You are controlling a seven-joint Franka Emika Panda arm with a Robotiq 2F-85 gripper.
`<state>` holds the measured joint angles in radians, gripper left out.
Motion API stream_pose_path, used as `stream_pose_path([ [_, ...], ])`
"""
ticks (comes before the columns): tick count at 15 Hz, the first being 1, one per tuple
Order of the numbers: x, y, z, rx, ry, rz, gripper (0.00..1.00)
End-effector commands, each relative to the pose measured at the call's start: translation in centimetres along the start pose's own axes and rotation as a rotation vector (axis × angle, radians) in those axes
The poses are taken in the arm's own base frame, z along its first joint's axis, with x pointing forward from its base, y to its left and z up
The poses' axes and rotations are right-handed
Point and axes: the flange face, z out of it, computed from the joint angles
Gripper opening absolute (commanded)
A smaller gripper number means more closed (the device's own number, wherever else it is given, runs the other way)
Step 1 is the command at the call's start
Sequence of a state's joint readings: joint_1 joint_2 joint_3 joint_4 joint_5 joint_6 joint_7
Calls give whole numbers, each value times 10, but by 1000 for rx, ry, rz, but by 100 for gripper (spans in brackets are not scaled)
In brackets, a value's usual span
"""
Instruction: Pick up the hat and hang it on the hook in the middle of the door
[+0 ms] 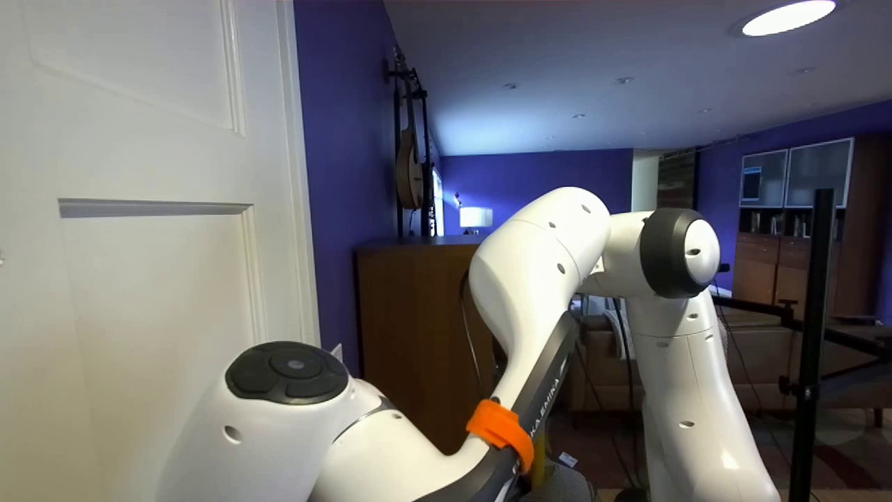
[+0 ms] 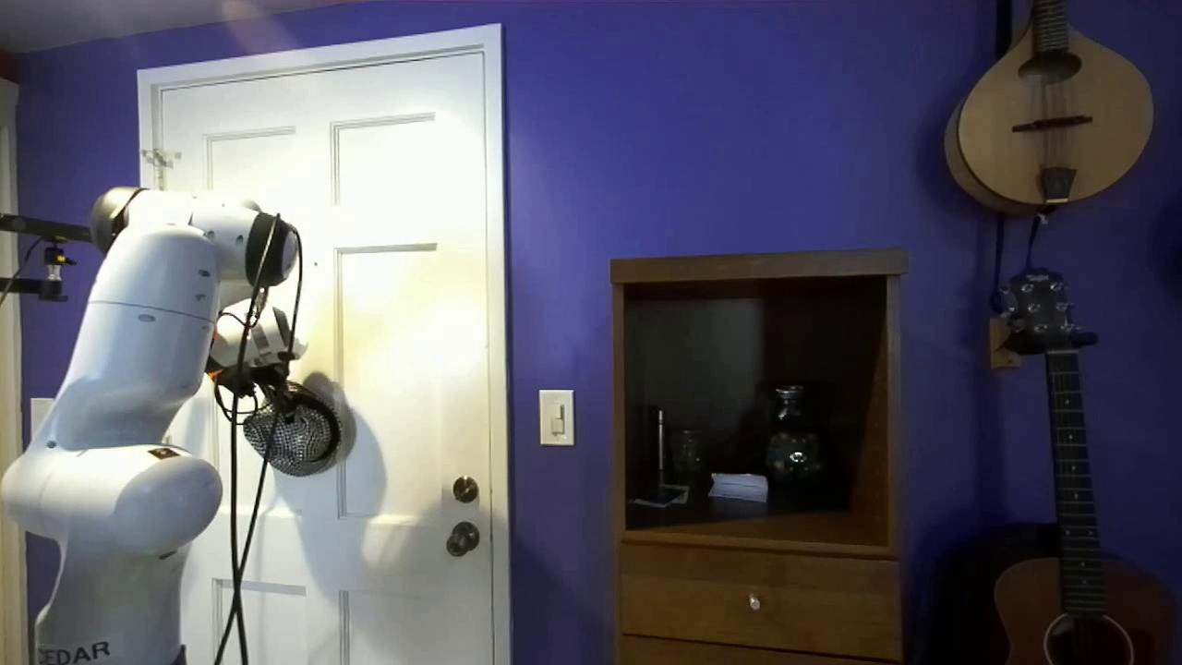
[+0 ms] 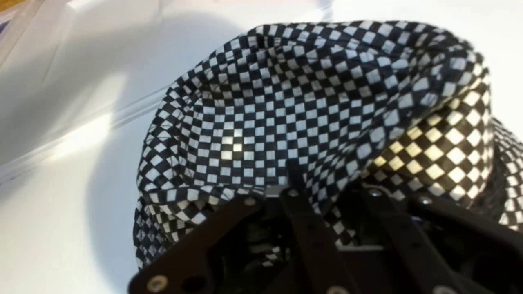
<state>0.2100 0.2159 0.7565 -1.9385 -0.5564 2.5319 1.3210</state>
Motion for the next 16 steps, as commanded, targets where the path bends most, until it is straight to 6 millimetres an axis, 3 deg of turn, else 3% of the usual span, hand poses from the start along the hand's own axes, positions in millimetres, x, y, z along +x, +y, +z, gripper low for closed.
stream_pose_path([
  [1, 6, -16, 10, -4, -9, -33, 57],
  [7, 4, -22, 19, -14, -1, -52, 96],
  [16, -5, -27, 23, 26, -114, -131, 100],
])
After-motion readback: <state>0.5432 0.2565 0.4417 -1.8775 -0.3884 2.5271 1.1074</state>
